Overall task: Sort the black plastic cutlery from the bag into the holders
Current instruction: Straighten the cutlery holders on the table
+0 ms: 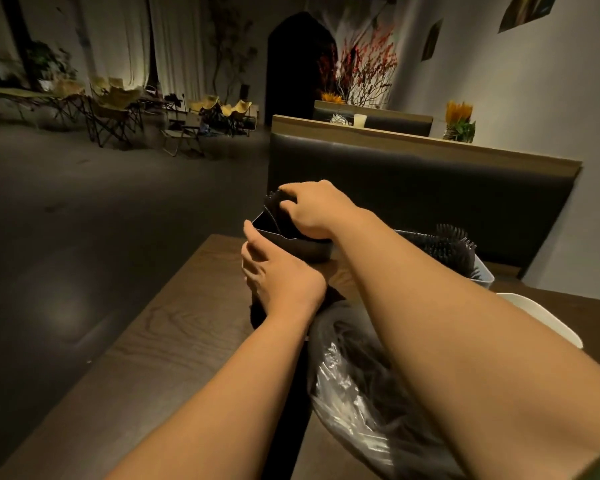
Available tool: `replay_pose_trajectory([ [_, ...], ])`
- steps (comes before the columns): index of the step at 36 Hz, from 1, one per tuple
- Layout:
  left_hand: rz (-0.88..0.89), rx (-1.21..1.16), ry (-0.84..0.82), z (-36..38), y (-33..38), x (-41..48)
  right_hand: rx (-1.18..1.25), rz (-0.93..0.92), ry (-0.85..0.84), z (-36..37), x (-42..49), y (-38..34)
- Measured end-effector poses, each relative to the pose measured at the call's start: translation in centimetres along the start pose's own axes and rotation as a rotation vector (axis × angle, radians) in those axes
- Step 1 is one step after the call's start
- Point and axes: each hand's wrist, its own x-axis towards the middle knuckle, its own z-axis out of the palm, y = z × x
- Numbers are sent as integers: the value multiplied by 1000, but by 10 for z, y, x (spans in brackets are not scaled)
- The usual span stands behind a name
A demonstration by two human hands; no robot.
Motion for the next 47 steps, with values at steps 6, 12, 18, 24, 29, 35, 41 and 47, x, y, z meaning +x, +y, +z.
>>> replay_pose_trajectory([
  [6,96,14,17,-6,-4,-16,18,-165,-18,-5,-7,-3],
  [12,9,-45,53,-20,2,-19,28,10,-63,-13,-16,23],
  [18,151,-14,56,-20,6,-34,376,-37,159,-33,-27,19],
  [24,152,-23,51,-16,9,-40,-142,-212,-77,-33,-26,-2],
  [29,56,-48,42,-22,6,-39,-185,-134,156,-42,-35,13],
  [35,74,-62,33,-24,2,-44,367,-184,149,-41,-37,20],
  [41,111,-48,30,-23,1,-42,289,-122,-8,-29,-32,28],
  [47,48,-53,67,-19,-2,-30,394,-236,65,-23,-46,25],
])
